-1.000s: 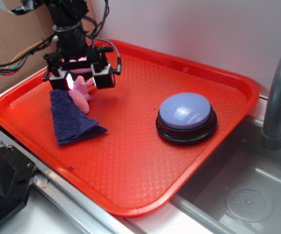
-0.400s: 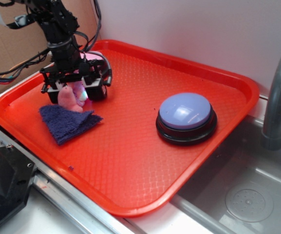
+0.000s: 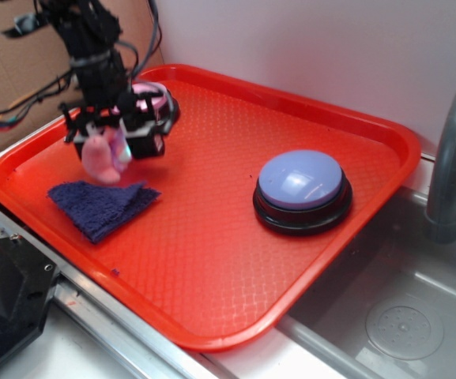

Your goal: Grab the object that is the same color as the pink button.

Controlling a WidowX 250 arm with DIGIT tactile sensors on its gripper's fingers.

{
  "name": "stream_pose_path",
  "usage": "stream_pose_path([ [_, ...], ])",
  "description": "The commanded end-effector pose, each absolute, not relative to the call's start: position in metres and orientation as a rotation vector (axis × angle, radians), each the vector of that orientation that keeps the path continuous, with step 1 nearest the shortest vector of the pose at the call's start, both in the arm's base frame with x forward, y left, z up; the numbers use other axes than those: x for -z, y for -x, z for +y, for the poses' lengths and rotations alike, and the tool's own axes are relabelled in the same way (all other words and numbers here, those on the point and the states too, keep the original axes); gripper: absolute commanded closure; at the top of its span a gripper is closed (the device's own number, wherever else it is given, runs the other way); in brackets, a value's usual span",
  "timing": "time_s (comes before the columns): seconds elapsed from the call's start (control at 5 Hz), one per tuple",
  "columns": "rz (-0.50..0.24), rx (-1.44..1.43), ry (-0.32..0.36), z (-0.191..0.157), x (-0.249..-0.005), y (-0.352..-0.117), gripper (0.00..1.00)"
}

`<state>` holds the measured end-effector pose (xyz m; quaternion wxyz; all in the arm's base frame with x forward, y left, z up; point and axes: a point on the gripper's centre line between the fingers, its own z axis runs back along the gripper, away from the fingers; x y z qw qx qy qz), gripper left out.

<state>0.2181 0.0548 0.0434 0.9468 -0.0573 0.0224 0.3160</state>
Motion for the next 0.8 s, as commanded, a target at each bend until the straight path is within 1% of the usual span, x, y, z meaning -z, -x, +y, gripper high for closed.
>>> stream_pose_path([
  [0.0,0.014,-0.283,0.108,-0.007,-0.143,-0.23,1.0],
  [0.2,0.071,-0.109,0.118,-0.035,-0.172,-0.221,1.0],
  [0.4,0.061,-0.04,0.117,-0.05,-0.181,-0.209,1.0],
  [0.6,0.05,-0.052,0.158,-0.046,-0.172,-0.202,1.0],
])
